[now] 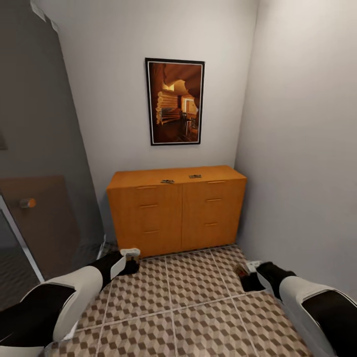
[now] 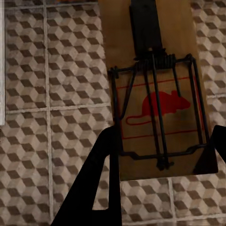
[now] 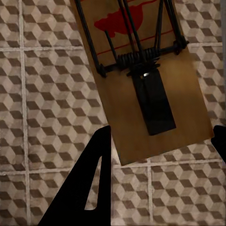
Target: Take the four mousetraps from the cabinet in the bathroom and place them on the bathroom floor. Make sure all four end up on the same floor surface, and ensure that at least two of them are either under or directly next to the same bathroom sink.
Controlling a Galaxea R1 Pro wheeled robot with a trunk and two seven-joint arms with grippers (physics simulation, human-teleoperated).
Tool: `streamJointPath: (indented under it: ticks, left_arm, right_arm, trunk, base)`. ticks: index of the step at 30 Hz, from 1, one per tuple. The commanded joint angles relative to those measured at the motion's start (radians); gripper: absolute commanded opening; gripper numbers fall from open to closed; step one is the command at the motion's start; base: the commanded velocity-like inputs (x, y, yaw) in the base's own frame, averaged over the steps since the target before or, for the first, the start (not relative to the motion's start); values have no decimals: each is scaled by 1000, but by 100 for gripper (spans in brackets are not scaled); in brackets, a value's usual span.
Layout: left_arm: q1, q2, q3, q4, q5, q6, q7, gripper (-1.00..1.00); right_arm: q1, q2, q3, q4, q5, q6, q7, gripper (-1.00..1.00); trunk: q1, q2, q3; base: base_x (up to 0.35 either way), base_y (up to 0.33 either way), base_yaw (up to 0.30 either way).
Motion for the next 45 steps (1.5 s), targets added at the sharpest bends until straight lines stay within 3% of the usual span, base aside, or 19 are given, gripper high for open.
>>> streamJointPath:
  ticks: [1,3,12,14,17,22,25,32,45]
  left_arm:
    - [10,0,-8,-1,10,-4,7,-100]
    - [76,10,-7,0,19,-28,10,-100]
    - [253,22,-7,1,52,-112,12,-100]
    - [285,22,-7,1,57,-118,12,-100]
    - [346,26,-6,1,72,-138,12,-100]
    - [381,28,-7,1,91,-173,12,-100]
    - [391,30,-6,1,94,-180,12,-100]
    - [401,43,-7,1,95,-183,12,-100]
    - [401,34,-6,-1,92,-204,12,-100]
  right_arm:
    - [6,0,8,1,-17,-5,1,-100]
    - [56,2,9,2,-32,-30,-7,-100]
    - [174,4,8,2,-46,-84,-18,-100]
    - [208,5,7,2,-60,-102,-24,-100]
    - [299,3,6,2,-113,-162,-34,-100]
    - [404,-1,6,2,-146,-215,-37,-100]
    - [429,-1,6,2,-153,-224,-37,-100]
    - [440,4,6,3,-155,-228,-38,-100]
    - [447,7,6,3,-168,-219,-36,-100]
  trunk:
    - [-1,-1,-1]
    - [-1,-1,-1]
    - [-1,-1,-1]
    - [-1,-1,-1]
    - [-1,-1,-1]
    - [-1,-1,-1]
    - [-1,-1,-1]
    - [-1,-1,-1]
    - [-1,-1,-1]
  base:
    - [-349,0,0]
    - [-349,0,0]
    - [-349,0,0]
    - [-349,0,0]
    - [-350,0,0]
    - [-350,0,0]
    - [-350,0,0]
    - [-350,0,-20]
    - [-349,0,-260]
